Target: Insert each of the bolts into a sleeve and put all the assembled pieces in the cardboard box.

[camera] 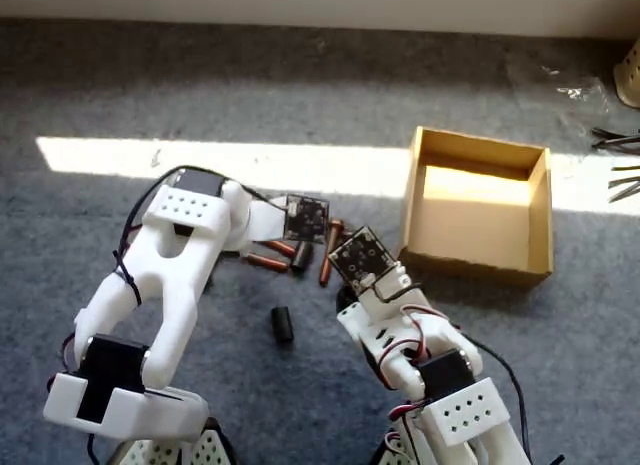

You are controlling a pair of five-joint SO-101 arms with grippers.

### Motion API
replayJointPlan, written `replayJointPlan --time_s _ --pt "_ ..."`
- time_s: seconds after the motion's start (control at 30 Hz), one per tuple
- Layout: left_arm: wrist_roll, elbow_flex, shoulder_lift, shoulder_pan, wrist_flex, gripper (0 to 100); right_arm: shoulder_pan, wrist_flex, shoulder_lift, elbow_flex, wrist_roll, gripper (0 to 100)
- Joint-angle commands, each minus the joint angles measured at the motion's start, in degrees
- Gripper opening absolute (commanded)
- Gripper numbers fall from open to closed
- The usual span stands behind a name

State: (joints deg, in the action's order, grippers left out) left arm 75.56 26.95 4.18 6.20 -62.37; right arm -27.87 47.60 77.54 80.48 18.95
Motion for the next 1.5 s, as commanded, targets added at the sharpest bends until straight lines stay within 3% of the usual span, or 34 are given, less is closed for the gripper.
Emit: replayJointPlan --time_s 0.0,0.23,0.37,0.8,1.13,1.47 --pt "-15.38 -3.21 0.31 -0.13 -0.53 7 0.66 -1.63 1.01 -0.48 0.79 0.5" --pt "-68.66 -2.68 0.66 1.36 -3.43 7 0.66 -1.63 1.01 -0.48 0.7 0.5" --pt "-88.7 -2.95 0.75 1.19 -4.66 8 0.66 -1.63 1.01 -0.48 0.7 0.5" --pt "-120.62 2.77 0.4 -0.66 -3.6 8 0.66 -1.63 1.01 -0.48 0.79 0.5" --pt "-143.03 7.08 0.22 -0.57 6.15 8 0.66 -1.63 1.01 -0.48 0.79 0.5" --pt "-143.91 12.88 0.22 -0.57 18.64 8 0.66 -1.63 1.01 -0.48 0.79 0.5"
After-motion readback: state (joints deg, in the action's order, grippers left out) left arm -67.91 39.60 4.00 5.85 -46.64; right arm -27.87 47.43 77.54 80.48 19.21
